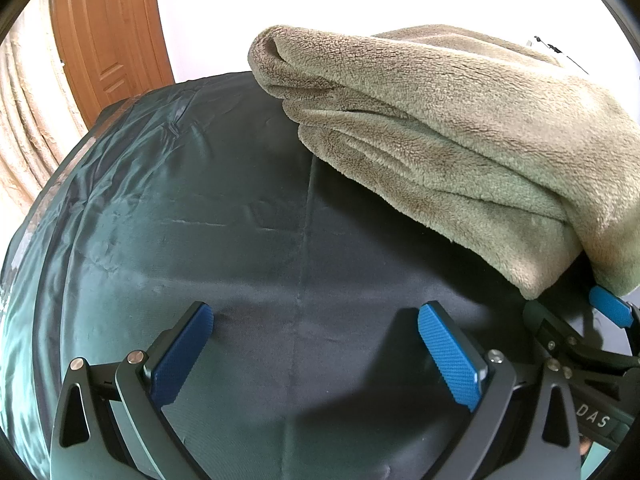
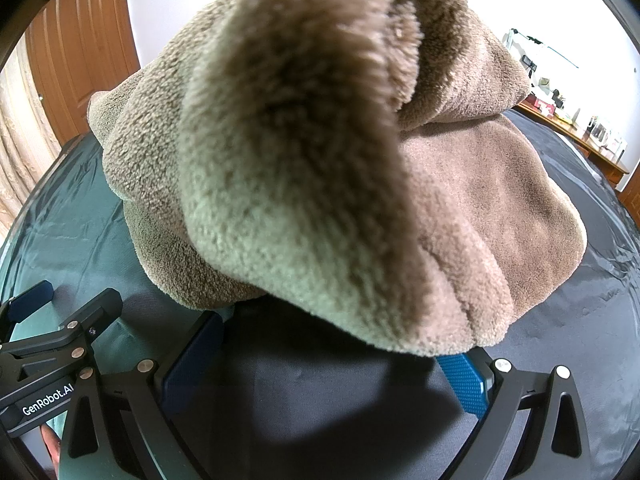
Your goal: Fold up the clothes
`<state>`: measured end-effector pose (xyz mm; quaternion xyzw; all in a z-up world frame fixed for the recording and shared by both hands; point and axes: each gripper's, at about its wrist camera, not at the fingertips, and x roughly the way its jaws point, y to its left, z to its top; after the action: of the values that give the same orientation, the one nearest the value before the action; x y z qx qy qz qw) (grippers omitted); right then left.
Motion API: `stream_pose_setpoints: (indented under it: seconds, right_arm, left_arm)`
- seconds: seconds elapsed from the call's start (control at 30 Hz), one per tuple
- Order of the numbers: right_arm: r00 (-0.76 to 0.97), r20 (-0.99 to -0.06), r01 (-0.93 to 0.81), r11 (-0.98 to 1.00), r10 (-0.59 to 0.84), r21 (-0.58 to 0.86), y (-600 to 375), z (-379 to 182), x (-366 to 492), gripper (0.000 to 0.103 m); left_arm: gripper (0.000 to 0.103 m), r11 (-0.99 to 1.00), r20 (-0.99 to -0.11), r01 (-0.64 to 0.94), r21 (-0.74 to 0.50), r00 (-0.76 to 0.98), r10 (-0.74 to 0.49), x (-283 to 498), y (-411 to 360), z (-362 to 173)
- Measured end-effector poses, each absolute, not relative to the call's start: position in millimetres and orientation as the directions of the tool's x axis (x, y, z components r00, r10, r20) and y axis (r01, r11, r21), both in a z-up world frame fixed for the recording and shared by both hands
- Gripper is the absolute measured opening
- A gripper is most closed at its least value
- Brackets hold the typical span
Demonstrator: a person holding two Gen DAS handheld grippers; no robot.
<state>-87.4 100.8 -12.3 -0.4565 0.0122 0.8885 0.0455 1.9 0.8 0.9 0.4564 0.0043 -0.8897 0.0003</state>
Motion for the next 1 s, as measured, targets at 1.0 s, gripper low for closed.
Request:
stream_pose_setpoints:
  seconds: [1.0]
  right_arm:
    - [-0.677,-0.724,-0.146,-0.941,-0.13,0.306,178,8,-50,0.103]
  left_arm:
    - [0.103,-0.999,-0.812,0.044,-0.018,-0.583,-0.011,9,-11,2]
